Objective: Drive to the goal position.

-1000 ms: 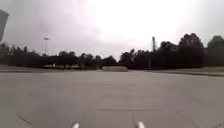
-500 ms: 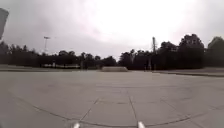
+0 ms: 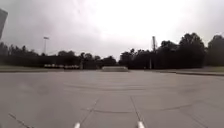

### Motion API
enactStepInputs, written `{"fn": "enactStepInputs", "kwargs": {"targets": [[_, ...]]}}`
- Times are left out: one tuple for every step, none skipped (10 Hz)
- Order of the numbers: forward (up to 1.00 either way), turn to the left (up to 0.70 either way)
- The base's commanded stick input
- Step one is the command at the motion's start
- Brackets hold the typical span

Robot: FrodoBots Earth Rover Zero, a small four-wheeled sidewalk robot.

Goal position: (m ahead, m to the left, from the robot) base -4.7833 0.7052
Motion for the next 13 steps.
{"fn": "enactStepInputs", "kwargs": {"targets": [[0.0,0.84],[0.0,0.84],[0.0,0.84],[0.0,0.84],[0.0,0.84],[0.0,0.84],[0.0,0.84],[0.0,0.84],[0.0,0.84],[0.0,0.84],[0.0,0.84],[0.0,0.84],[0.0,0.84]]}}
